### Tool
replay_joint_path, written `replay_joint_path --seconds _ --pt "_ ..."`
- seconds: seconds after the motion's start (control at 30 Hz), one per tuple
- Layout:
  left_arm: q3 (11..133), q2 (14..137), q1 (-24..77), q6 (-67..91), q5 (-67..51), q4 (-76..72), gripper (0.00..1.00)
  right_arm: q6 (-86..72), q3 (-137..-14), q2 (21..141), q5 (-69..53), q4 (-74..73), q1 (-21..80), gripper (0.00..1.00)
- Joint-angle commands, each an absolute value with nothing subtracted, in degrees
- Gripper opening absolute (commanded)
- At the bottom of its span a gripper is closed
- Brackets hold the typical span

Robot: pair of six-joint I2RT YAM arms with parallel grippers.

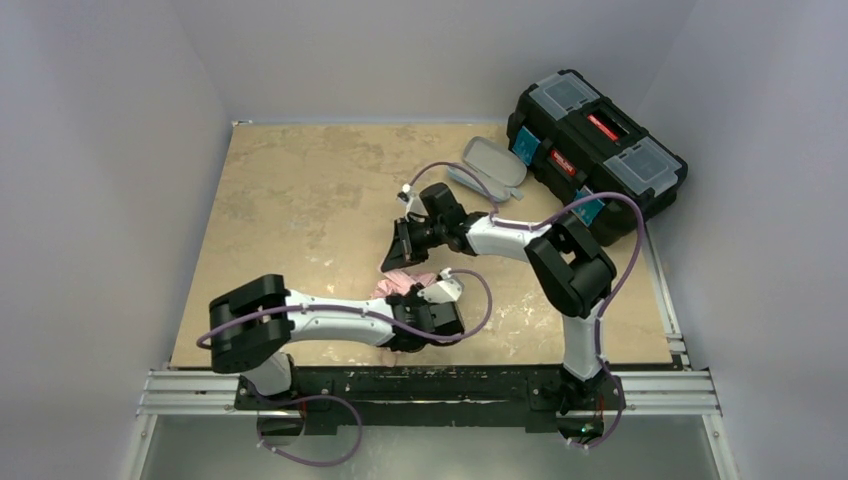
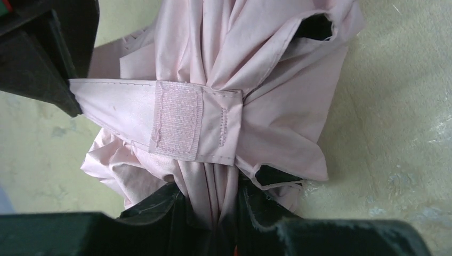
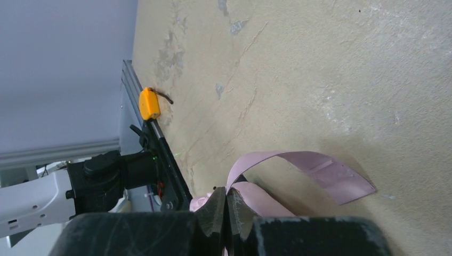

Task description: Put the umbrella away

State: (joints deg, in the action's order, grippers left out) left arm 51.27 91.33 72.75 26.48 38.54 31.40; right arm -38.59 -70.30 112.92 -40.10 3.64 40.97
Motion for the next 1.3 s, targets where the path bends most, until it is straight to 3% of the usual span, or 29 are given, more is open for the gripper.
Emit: replay_joint_path --seconds 0.0,0.33,0.4,0.63,0.87,1.27 --pt "56.25 96.04 77.9 27.81 50.26 36.78 0.0 -39.1 -72.59 113.94 -40.16 4.8 41.26 0.0" --pt "63.22 111.98 81.27 34.09 52.07 43.63 0.0 -42.2 -57.78 118.45 -37.21 11.86 41.31 0.0" --pt "62.59 112.34 81.3 33.84 49.4 41.73 0.06 -42.8 -54.15 118.45 -36.69 14.49 41.34 0.0" --pt "61.18 107.6 81.3 32.38 45.55 39.38 0.45 -44.4 -47.28 118.67 -36.28 22.07 41.39 0.0" --pt "62.58 100.17 80.14 30.48 44.57 42.84 0.98 -43.27 -47.59 118.32 -36.11 21.52 41.37 0.0" --pt "55.82 88.82 70.03 21.82 32.88 36.72 1.0 -42.63 -49.17 117.29 -36.47 20.4 41.38 0.0"
